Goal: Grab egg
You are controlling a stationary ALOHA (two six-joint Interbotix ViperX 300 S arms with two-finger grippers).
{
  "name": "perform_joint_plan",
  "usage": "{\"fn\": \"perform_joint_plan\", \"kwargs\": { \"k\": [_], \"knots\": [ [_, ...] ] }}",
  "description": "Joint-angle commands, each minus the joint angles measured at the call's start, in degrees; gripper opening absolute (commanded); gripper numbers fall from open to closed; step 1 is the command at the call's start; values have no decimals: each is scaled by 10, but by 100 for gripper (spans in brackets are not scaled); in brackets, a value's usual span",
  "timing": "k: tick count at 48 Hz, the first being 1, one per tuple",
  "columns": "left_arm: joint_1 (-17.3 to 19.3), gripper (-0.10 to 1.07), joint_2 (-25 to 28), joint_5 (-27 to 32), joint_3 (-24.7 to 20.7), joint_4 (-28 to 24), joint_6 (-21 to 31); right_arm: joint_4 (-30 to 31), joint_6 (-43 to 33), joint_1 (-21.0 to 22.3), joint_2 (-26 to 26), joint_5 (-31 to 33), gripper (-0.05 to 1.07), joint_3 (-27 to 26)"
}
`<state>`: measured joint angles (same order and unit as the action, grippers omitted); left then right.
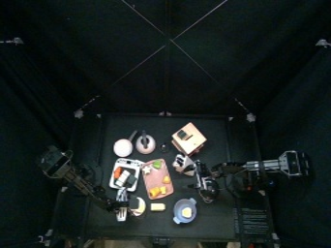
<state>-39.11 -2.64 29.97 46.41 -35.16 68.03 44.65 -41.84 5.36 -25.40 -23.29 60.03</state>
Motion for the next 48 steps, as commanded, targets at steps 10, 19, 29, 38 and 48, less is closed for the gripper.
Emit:
{"fn": "perform_joint_plan", "kwargs": {
  "k": [10, 19, 29, 38, 48],
  "knots": [
    [-1, 100, 8, -9, -7, -2, 0, -2, 0, 3, -4, -3, 104, -14],
    [0, 100, 17, -9, -7, 0, 0, -4, 0, 3, -2, -3, 104, -15],
    [3, 99, 24, -8, -11, -1, 0, -4, 0, 3, -1, -3, 104, -15],
    [8, 99, 23, -7, -14, 2, 0, -4, 0, 3, 0, -2, 104, -15],
    [10, 95, 23, -6, -15, 5, 0, -4, 0, 3, 0, -3, 104, -15]
  ]
}}
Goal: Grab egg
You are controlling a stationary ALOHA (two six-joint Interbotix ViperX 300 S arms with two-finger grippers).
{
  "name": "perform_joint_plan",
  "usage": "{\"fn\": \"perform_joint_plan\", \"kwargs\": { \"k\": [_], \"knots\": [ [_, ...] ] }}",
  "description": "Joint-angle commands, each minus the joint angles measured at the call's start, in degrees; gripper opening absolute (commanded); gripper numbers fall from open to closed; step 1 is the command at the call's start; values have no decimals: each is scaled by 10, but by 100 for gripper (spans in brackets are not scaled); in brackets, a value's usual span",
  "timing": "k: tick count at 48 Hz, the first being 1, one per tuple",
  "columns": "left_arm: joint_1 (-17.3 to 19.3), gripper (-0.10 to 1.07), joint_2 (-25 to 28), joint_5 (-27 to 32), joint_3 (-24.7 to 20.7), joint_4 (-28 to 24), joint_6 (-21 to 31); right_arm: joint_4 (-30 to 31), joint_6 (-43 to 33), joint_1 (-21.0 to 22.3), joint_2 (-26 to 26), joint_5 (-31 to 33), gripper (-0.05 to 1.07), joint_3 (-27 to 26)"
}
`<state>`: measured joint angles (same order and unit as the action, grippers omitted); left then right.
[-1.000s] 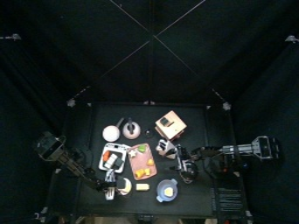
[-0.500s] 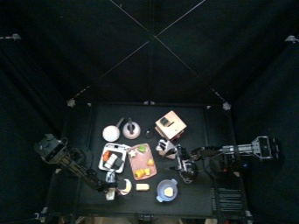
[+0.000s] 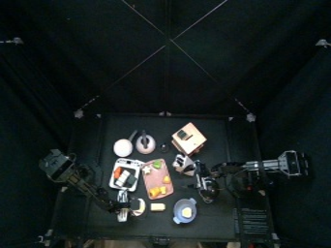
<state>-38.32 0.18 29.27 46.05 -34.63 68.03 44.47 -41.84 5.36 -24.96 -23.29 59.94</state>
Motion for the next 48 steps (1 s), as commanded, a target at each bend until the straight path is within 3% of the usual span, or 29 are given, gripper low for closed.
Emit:
{"fn": "perform_joint_plan", "kwargs": {
  "k": [1, 14, 48],
  "knots": [
    [2, 95, -5, 0, -11, 0, 0, -2, 0, 3, -4, -2, 104, -14],
    [2, 83, -11, 4, -12, -2, 0, -2, 0, 3, -4, -3, 104, -13],
    [2, 83, -61, 47, -15, -13, 0, -4, -1, 2, -2, -3, 104, -17]
  ]
}}
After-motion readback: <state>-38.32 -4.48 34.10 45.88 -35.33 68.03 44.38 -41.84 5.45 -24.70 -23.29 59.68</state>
